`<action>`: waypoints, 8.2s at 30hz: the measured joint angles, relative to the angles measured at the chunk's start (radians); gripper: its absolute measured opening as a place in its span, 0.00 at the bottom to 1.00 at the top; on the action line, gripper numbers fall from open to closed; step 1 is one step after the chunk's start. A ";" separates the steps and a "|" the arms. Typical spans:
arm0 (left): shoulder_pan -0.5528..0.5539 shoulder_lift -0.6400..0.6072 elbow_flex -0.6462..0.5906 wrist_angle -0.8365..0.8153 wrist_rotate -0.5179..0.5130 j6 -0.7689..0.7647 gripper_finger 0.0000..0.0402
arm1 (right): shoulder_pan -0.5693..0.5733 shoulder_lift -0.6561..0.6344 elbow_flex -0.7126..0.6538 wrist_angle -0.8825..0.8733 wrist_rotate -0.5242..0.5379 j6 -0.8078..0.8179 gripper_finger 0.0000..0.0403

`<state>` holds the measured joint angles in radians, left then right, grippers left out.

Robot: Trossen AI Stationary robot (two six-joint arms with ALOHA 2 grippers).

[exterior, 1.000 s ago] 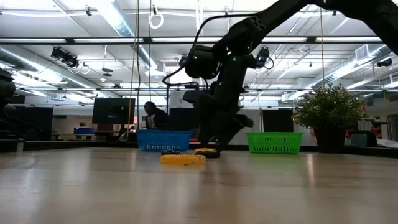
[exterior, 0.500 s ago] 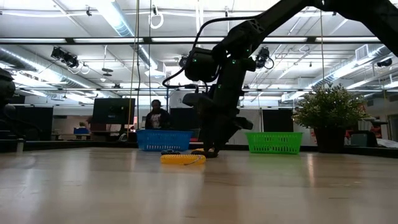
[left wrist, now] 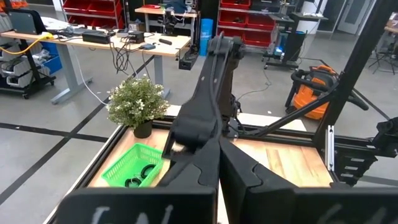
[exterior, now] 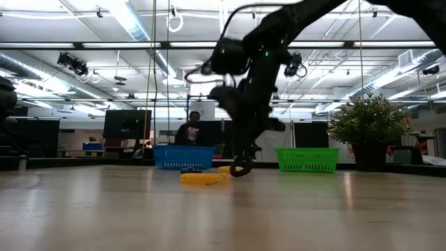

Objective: Sort spring keychains
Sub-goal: Put the black spring keychain into the green bin, then put the yellow spring keychain into the blue bin

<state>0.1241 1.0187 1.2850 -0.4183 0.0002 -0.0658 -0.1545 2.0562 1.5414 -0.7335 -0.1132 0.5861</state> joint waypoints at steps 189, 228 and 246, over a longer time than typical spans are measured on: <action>0.001 0.003 0.000 -0.019 -0.120 -0.007 0.02 | -0.367 -0.434 -0.124 -0.268 0.227 -0.134 0.34; 0.000 0.003 0.000 -0.027 -0.119 -0.007 0.02 | 0.303 -0.771 -0.174 -0.055 0.184 -0.469 0.34; 0.000 0.002 0.000 -0.125 -0.030 -0.112 0.02 | 0.287 -0.545 0.003 -0.079 0.130 -0.544 0.37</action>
<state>0.1246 1.0210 1.2854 -0.5434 -0.0297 -0.1776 0.1323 1.5112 1.5448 -0.8126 0.0170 0.0416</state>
